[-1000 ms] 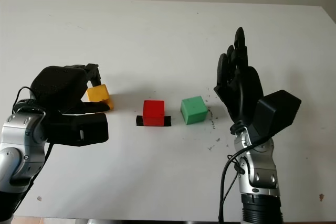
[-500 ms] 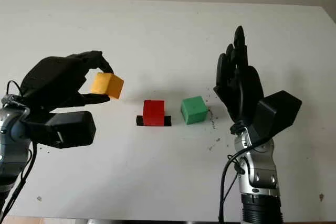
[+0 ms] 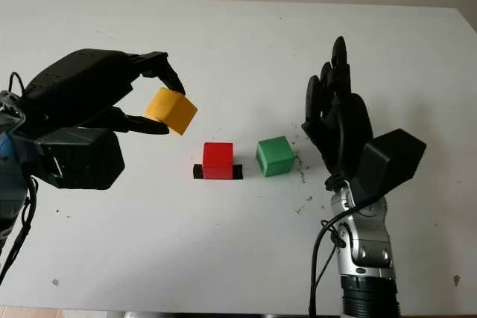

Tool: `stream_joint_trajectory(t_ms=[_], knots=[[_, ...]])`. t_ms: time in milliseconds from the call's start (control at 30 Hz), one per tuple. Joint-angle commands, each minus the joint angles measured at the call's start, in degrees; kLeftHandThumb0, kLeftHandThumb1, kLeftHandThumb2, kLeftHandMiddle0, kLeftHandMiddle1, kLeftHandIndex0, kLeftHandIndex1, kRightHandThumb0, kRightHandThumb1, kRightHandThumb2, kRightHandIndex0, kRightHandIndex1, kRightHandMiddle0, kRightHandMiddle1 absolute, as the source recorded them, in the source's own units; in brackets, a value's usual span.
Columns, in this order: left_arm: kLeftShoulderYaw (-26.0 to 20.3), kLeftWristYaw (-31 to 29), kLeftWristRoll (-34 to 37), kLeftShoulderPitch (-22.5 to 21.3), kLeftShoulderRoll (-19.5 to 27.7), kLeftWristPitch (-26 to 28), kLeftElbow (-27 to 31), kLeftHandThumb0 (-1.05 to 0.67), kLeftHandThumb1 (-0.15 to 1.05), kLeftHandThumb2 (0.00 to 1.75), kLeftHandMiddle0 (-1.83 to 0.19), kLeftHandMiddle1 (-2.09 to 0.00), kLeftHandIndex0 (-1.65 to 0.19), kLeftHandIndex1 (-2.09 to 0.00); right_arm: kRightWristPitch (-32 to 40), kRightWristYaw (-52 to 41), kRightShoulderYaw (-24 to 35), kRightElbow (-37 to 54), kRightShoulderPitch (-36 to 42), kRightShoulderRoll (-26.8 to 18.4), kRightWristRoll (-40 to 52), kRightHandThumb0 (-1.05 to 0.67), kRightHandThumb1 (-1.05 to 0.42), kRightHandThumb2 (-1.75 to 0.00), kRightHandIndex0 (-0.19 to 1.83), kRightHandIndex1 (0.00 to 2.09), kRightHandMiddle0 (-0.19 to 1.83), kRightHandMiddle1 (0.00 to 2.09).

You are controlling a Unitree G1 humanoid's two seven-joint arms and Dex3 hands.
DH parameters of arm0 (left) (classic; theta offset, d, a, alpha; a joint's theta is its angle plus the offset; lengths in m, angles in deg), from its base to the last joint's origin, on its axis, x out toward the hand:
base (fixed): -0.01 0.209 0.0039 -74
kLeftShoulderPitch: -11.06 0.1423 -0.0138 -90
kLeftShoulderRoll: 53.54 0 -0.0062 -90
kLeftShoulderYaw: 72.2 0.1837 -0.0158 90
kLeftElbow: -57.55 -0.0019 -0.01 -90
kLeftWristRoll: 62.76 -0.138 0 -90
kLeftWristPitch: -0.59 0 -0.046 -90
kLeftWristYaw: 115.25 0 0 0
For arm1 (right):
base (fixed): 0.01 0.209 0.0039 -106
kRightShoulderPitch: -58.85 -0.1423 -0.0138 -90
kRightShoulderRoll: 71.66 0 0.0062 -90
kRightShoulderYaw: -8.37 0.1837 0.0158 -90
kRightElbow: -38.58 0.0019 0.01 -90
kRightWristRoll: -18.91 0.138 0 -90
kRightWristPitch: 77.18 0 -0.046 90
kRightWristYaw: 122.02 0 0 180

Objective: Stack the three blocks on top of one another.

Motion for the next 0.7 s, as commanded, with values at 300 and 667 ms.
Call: stream_joint_trajectory(t_ms=[300, 667], knots=[[7.1, -3.1, -2.4, -8.7, 0.3, -5.8, -3.3, -0.36, 1.02, 0.05, -0.31, -0.05, -0.35, -1.36, -0.3, 0.1, -0.4, 0.0, 0.3, 0.2, -0.9, -0.68, -1.05, -0.63, -0.19, 0.0, -0.19, 0.0], [10.4, -5.3, -2.8, -10.4, -2.8, -6.7, -3.6, -0.33, 1.0, 0.05, -0.28, -0.04, -0.35, -1.3, 0.6, 1.0, -0.8, 0.6, 0.7, 1.0, -1.4, -0.71, -1.05, -0.62, -0.19, 0.0, -0.19, 0.0]])
